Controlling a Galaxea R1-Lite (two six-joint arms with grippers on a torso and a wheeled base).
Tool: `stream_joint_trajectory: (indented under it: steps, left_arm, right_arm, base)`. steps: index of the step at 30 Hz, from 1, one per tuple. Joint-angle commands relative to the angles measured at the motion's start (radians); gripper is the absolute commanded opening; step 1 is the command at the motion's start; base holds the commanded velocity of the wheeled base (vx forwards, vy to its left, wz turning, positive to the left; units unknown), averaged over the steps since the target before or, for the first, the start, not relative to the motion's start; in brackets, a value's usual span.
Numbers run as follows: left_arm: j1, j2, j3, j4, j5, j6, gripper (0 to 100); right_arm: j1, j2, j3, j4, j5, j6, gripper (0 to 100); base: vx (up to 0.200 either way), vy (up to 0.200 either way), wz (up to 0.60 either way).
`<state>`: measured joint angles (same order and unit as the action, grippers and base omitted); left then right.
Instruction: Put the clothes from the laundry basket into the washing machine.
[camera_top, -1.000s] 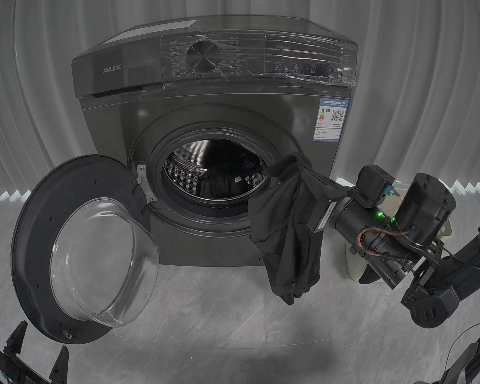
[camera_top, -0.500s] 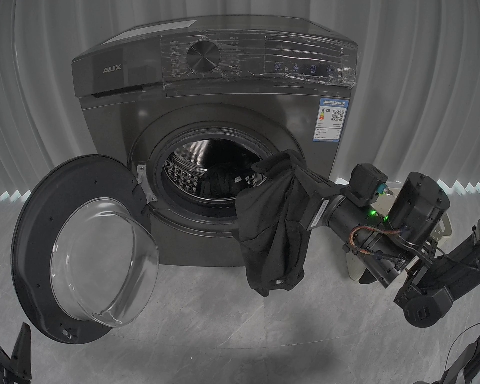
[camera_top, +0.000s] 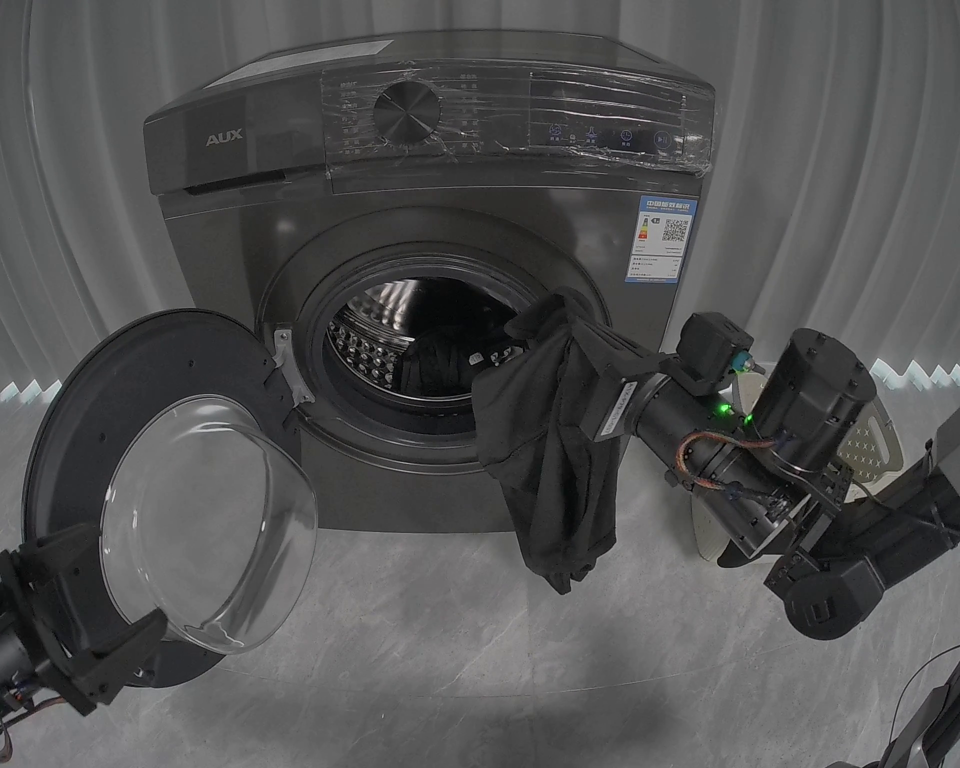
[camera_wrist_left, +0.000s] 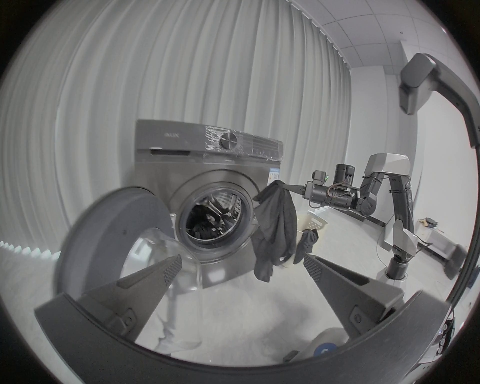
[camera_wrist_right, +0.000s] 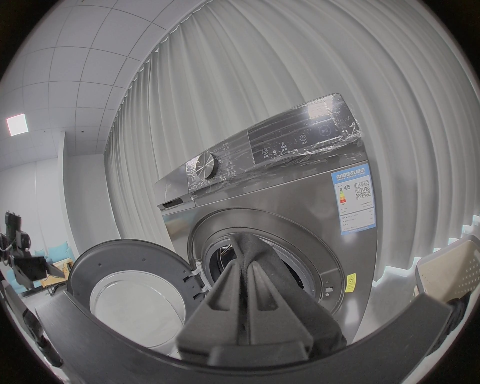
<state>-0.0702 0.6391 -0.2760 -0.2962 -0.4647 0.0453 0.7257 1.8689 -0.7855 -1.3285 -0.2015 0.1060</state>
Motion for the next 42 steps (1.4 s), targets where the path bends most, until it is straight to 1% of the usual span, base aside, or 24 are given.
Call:
stream_joint_trajectory:
  steps: [1,3,5,7,9,10,11,12,14,16,18,20,22,24,25,26,27,32,36,39,42]
  left_arm:
    - [-0.237,0.430,0.027,-0.209,0.070,0.004,100]
    - [-0.292,0.491,0.029,-0.255,0.104,-0.010,100]
    - [-0.322,0.551,0.029,-0.319,0.120,-0.022,100]
    - [-0.339,0.617,0.027,-0.393,0.162,-0.032,100]
    - [-0.349,0.663,0.024,-0.439,0.198,-0.038,100]
    - [-0.365,0.725,0.021,-0.509,0.244,-0.055,100]
    - [-0.367,0.731,0.021,-0.517,0.248,-0.058,100]
    - [-0.401,0.803,0.026,-0.643,0.301,-0.096,100]
    - [-0.431,0.872,0.031,-0.748,0.334,-0.119,100]
    - [-0.442,0.930,0.034,-0.836,0.373,-0.127,100]
    - [-0.442,0.975,0.032,-0.899,0.405,-0.128,100]
    - [-0.442,1.024,0.032,-0.951,0.434,-0.128,100]
    - [-0.442,1.054,0.034,-0.986,0.459,-0.128,100]
    - [-0.442,1.062,0.034,-0.991,0.466,-0.128,100]
    - [-0.445,1.084,0.026,-1.005,0.495,-0.128,100]
    - [-0.448,1.087,0.024,-1.005,0.501,-0.128,100]
    - [-0.461,1.090,0.014,-1.006,0.521,-0.128,100]
    - [-0.490,1.123,-0.014,-1.006,0.541,-0.131,100]
    - [-0.496,1.179,-0.055,-1.029,0.580,-0.153,100]
    - [-0.500,1.217,-0.083,-1.061,0.583,-0.156,100]
    - [-0.508,1.246,-0.094,-1.075,0.583,-0.157,100]
  right_arm:
    - [-0.008,0.084,-0.100,0.017,0.008,0.000,0]
    - [-0.008,0.104,-0.127,0.020,0.005,0.000,0]
    - [-0.009,0.121,-0.156,0.029,0.001,0.000,0]
    - [-0.009,0.142,-0.175,0.048,-0.003,0.000,0]
    - [-0.009,0.151,-0.182,0.051,-0.009,0.001,0]
    - [-0.009,0.168,-0.198,0.048,-0.024,0.001,0]
    - [-0.009,0.170,-0.199,0.048,-0.026,0.001,0]
    - [-0.009,0.194,-0.227,0.051,-0.047,0.000,0]
    - [-0.009,0.202,-0.235,0.049,-0.050,0.001,0]
    - [-0.009,0.230,-0.259,0.049,-0.056,0.001,0]
    - [-0.009,0.237,-0.267,0.049,-0.058,0.001,0]
    - [-0.009,0.257,-0.293,0.051,-0.059,0.014,0]
    - [-0.009,0.274,-0.314,0.052,-0.059,0.014,0]
    - [-0.009,0.279,-0.320,0.054,-0.059,0.014,0]
    - [-0.008,0.286,-0.337,0.055,-0.058,0.012,0]
    - [-0.006,0.289,-0.345,0.057,-0.058,0.012,0]
    - [-0.003,0.297,-0.363,0.065,-0.058,0.014,0]
    - [0.003,0.340,-0.426,0.088,-0.058,0.012,0]
    - [0.004,0.365,-0.488,0.120,-0.058,0.014,0]
    - [0.007,0.374,-0.526,0.132,-0.058,0.015,0]
    - [0.007,0.389,-0.538,0.130,-0.059,0.017,0]
  base:
    - [0.000,0.000,0.00]
    - [0.000,0.000,0.00]
    - [0.000,0.000,0.00]
    - [0.000,0.000,0.00]
    - [0.000,0.000,0.00]
    - [0.000,0.000,0.00]
    - [0.000,0.000,0.00]
    - [0.000,0.000,0.00]
    - [0.000,0.000,0.00]
    - [0.000,0.000,0.00]
    - [0.000,0.000,0.00]
    - [0.000,0.000,0.00]
    - [0.000,0.000,0.00]
    - [0.000,0.000,0.00]
    - [0.000,0.000,0.00]
    - [0.000,0.000,0.00]
    - [0.000,0.000,0.00]
    - [0.000,0.000,0.00]
    - [0.000,0.000,0.00]
    - [0.000,0.000,0.00]
    - [0.000,0.000,0.00]
